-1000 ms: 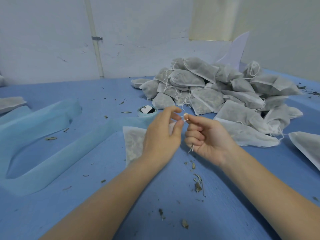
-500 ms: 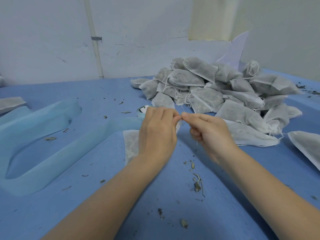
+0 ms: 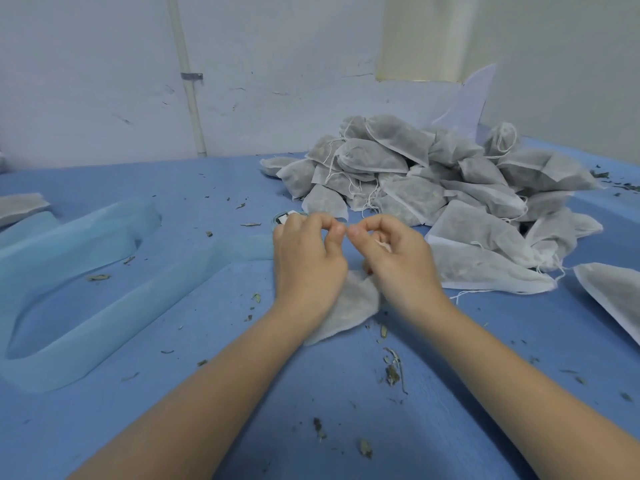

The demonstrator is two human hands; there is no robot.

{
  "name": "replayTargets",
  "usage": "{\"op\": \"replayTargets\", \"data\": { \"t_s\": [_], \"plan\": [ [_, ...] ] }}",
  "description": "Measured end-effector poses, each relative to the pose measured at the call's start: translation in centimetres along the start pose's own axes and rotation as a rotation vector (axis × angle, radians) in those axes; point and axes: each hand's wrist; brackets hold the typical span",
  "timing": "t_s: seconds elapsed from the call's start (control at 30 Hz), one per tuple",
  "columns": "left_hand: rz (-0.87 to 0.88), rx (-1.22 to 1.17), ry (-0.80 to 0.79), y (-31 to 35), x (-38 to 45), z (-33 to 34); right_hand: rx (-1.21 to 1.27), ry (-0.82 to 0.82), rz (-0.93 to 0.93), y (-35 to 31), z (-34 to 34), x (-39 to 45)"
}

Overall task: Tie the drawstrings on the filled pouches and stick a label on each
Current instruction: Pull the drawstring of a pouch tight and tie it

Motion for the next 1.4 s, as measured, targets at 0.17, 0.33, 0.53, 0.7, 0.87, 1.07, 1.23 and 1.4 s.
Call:
{"op": "replayTargets", "data": {
  "t_s": [0.17, 0.33, 0.53, 0.7, 0.87, 1.07, 1.23, 1.4],
  "plan": [
    [-0.039, -0.025, 0.1, -0.2, 1.0, -0.5, -0.041, 0.078, -0.061, -0.3, -0.3, 0.4],
    [-0.073, -0.085, 0.059, -0.5, 1.0, -0.8, -0.088, 0.078, -0.082, -0.2, -0.7, 0.5],
    [-0.287, -0.164, -0.133, -0.6, 0.4, -0.2, 0.213, 0.301, 0.047, -0.3, -1.2, 1.0],
    [-0.519, -0.313, -0.378, 0.1, 0.6, -0.4, 0.427, 0.464, 0.123, -0.6, -1.4, 1.4],
    [-0.731, -0.744, -0.446, 0.3, 0.4, 0.0, 0.41, 0.343, 0.103, 0.0, -1.7, 1.3],
    [-0.773, -0.937, -0.393, -0.1, 0.7, -0.3, 0.244, 0.013, 0.034, 0.6, -2.3, 1.0],
    [-0.742, -0.968, -0.367, -0.2, 0.7, -0.3, 0.044, -0.075, -0.06, 1.1, -2.5, 0.7],
    [-0.608, -0.813, -0.314, -0.4, 0.5, 0.0, -0.039, -0.071, -0.1, 1.5, -2.5, 0.8]
  ]
}}
Point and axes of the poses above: each hand's wrist, its own x-axis towards the middle knuckle, its own z-axis out of the palm, y = z × x, and after that the axes turned 1 degree about y, right-handed
